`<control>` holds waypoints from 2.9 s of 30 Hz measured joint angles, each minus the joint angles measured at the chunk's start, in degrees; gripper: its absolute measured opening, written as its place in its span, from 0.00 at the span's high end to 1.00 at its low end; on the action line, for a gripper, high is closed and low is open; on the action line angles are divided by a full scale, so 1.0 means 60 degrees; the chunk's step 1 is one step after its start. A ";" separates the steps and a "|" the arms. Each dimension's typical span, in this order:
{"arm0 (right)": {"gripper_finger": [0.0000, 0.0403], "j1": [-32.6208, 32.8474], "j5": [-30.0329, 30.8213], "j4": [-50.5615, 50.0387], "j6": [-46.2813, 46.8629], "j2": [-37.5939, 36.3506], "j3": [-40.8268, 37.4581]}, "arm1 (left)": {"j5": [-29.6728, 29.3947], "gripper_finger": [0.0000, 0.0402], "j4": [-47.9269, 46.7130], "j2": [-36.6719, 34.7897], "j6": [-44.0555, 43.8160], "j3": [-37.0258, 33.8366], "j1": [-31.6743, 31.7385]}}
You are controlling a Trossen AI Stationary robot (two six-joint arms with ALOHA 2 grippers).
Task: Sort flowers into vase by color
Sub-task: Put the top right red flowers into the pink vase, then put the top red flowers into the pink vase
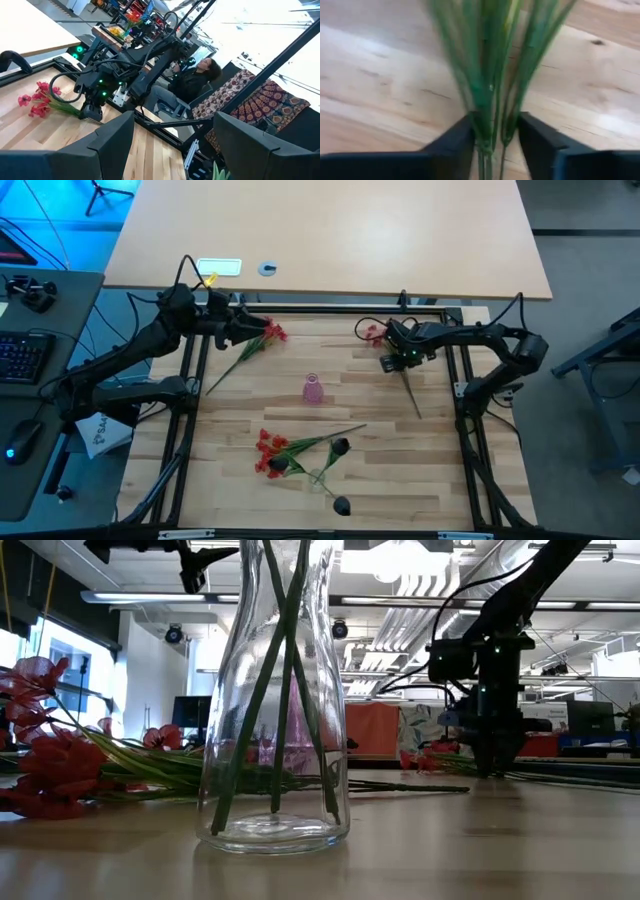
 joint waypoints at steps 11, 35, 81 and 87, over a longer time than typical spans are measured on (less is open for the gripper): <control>0.99 0.0921 -0.1203 0.2122 -0.1994 0.0033 0.3678 | 0.1257 0.35 0.0152 -0.0166 -0.0226 0.0000 0.0152; 1.00 0.2818 -0.2071 1.1627 -0.2446 0.0601 0.3413 | 0.0965 0.35 0.1547 -0.1200 -0.1646 -0.0004 0.1450; 0.04 0.2406 -0.1637 0.6681 -0.4445 -0.3309 0.3429 | 0.0541 0.35 0.1353 -0.0509 -0.3198 0.0118 0.2153; 0.04 0.1754 -0.1015 0.6675 -0.4429 -0.3882 0.3430 | 0.0124 0.37 -0.2712 0.1202 -0.1785 0.1586 0.2153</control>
